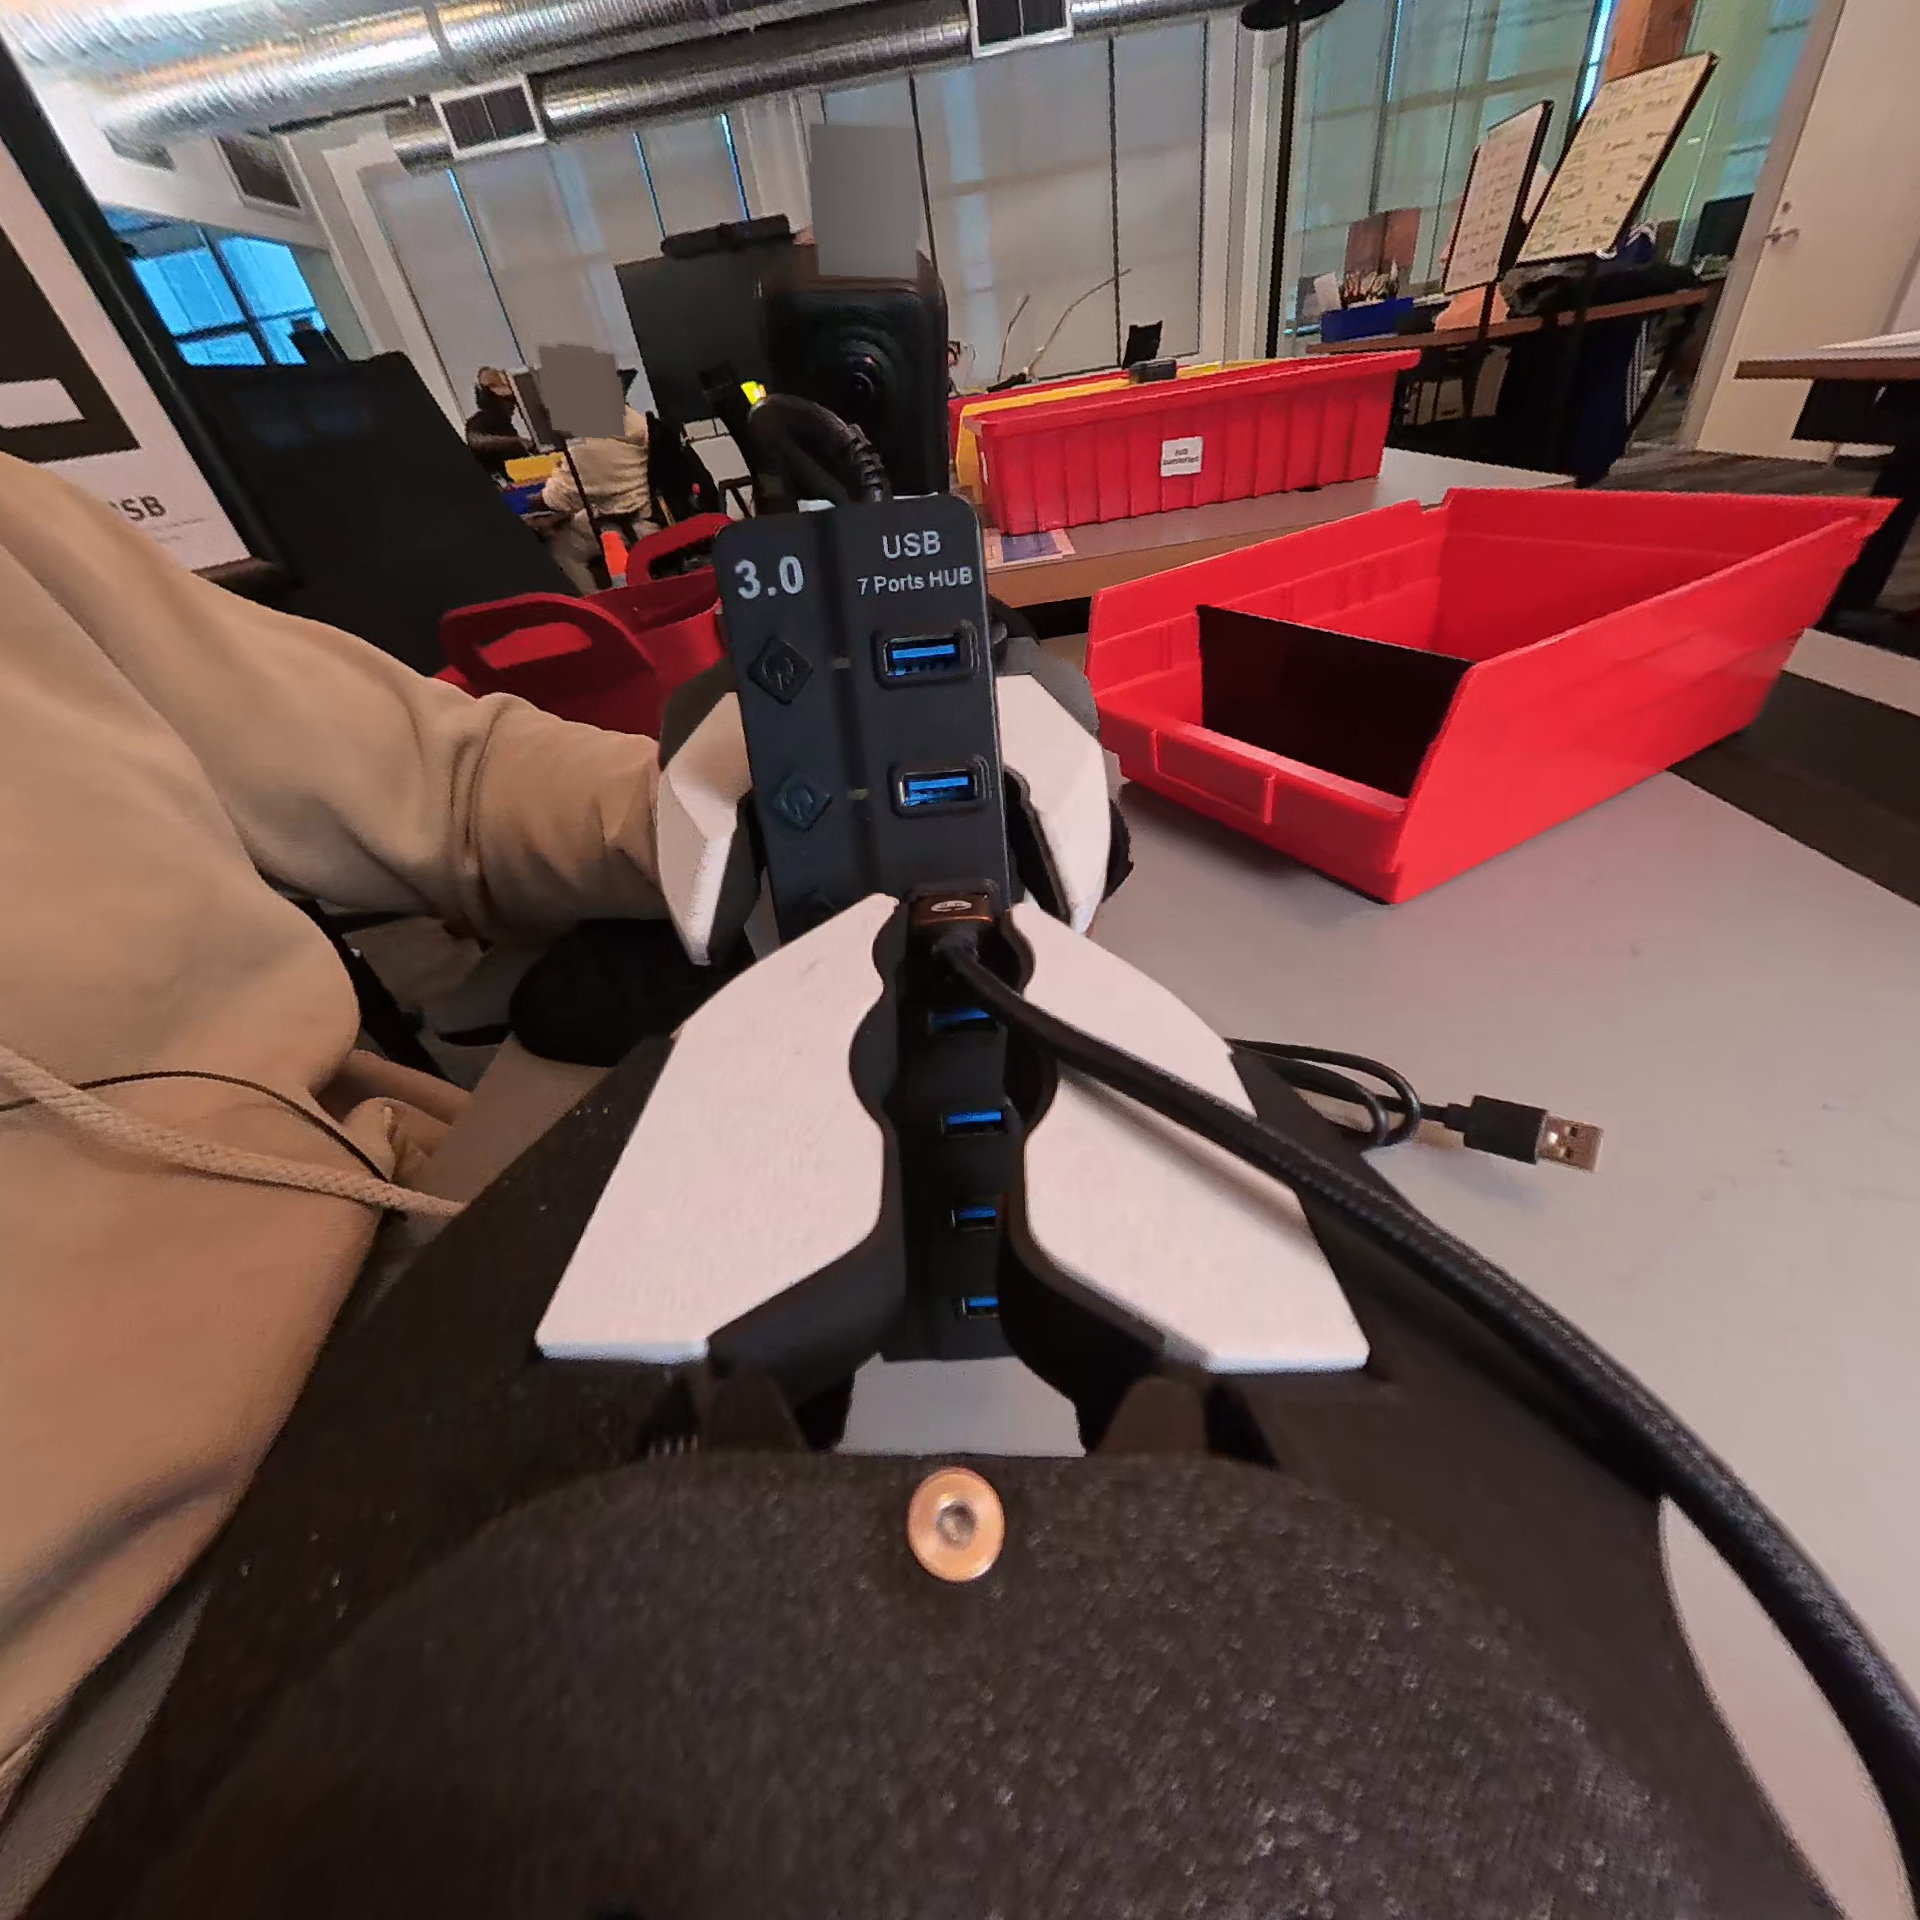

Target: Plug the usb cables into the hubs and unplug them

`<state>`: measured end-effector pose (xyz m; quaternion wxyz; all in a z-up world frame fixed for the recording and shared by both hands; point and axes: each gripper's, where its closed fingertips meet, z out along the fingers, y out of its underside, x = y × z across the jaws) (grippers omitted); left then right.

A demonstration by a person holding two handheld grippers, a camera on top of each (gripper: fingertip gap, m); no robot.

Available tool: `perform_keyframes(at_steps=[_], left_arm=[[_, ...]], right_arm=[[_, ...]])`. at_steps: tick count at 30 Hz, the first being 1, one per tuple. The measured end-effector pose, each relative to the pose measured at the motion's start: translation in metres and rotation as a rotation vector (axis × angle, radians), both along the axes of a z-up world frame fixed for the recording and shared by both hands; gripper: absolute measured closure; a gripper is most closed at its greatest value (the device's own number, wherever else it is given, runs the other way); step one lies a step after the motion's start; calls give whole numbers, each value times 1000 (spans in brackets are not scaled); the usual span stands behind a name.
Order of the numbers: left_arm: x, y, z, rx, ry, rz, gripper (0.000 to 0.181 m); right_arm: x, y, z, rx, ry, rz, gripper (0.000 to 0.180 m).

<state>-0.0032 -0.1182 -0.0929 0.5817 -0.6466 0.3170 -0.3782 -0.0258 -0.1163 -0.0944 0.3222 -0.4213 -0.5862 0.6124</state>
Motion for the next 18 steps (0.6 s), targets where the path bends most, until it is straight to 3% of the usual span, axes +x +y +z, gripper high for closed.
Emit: perform_keyframes(at_steps=[9,12,15,18], left_arm=[[-4,10,13,17,27,123,124],[-33,20,13,-7,14,230,124],[-61,20,16,-18,-22,250,125],[-55,20,14,-33,-26,223,125]], right_arm=[[0,10,18,-8,89,-53,164],[20,42,51,-150,194,-110,165],[37,72,53,-30,50,-176,165],[52,101,64,-40,-28,-256,165]])
